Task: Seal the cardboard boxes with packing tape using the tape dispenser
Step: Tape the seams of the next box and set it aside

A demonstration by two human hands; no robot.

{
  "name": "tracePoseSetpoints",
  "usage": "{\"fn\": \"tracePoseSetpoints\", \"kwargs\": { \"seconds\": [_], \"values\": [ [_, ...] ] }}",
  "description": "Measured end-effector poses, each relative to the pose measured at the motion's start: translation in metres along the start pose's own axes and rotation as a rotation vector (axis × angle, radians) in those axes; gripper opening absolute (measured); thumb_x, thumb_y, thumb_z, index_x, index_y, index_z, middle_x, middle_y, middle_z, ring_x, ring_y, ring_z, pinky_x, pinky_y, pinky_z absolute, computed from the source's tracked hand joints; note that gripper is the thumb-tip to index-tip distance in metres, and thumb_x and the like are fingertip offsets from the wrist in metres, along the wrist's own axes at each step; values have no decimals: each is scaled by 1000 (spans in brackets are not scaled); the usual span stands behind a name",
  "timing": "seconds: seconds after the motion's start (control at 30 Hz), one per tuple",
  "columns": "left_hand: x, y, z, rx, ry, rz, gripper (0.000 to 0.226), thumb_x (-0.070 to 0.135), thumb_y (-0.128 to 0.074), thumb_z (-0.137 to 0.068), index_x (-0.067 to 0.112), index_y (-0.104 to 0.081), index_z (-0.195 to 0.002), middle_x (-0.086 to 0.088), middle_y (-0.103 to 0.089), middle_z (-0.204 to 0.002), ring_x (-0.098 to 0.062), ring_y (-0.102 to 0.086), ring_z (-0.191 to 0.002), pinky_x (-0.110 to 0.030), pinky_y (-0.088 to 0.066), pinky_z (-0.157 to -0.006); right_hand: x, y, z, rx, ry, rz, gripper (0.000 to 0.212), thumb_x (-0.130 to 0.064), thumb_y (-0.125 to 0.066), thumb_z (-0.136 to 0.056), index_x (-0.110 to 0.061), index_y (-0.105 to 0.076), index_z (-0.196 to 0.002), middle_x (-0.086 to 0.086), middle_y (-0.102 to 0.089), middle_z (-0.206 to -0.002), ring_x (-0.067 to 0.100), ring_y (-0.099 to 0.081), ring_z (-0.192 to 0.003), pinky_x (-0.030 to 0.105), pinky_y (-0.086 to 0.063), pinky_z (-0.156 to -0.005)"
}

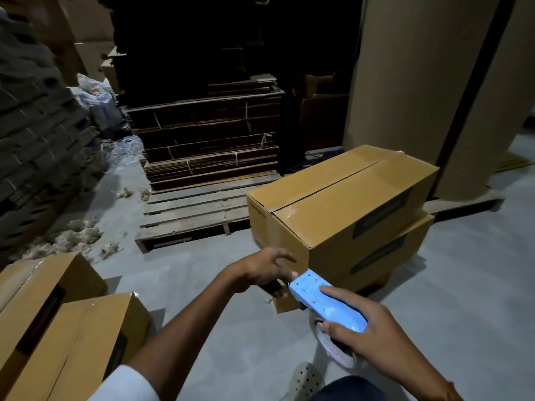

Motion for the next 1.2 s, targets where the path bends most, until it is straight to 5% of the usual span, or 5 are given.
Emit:
{"fn": "tracePoseSetpoints", "kwargs": {
  "seconds": [0.23,0.43,0.57,0.7,1.2],
  "values": [
    [-16,38,-43,307,39,-620,32,34,-63,-97,13,-62,-122,-8,-68,-106,-14,-69,-69,-27,-55,-59,42,11,-1,-32,-216,-138,39,-26,-86,-71,-45,-75,-103,-27,-69,-105,-1,-67,-93,20,-52,-81],
    [17,118,-59,1081,-222,-286,29,39,-58,-96,18,-59,-117,-2,-56,-112,-19,-57,-101,-36,-53,-81,51,51,-1,109,-266,-368,50,-42,-94,-51,-33,-79,-98,0,-73,-85,1,-65,-62,9,-48,-58],
    [13,156,-103,894,-99,361,65,53,-63,-90,22,-40,-142,-11,-40,-145,-32,-48,-125,-48,-50,-90,33,52,-8,93,-210,-981,98,-39,-98,-23,-17,-70,-116,16,-54,-66,26,-53,-41,35,-56,-47],
    [3,158,-125,748,-42,498,77,54,-62,-92,22,-28,-153,-12,-34,-156,-36,-43,-134,-48,-44,-88,9,57,-41,254,-110,-1271,67,-37,-88,-43,-11,-75,-103,10,-73,-94,20,-73,-76,37,-61,-63],
    [-34,154,-112,538,-93,610,34,35,-66,-94,19,-46,-117,-15,-53,-123,-35,-53,-114,-66,-51,-91,-19,20,-102,405,8,-1111,44,-29,-45,-98,-19,-55,-140,8,-61,-129,24,-49,-118,36,-57,-87]
  ]
}}
Point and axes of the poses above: each hand's wrist, its own z-axis away from the middle knuckle, its own y-axis out of the back of the hand, x = y × z, the point moved 6 cm from there along -z, towards the middle knuckle
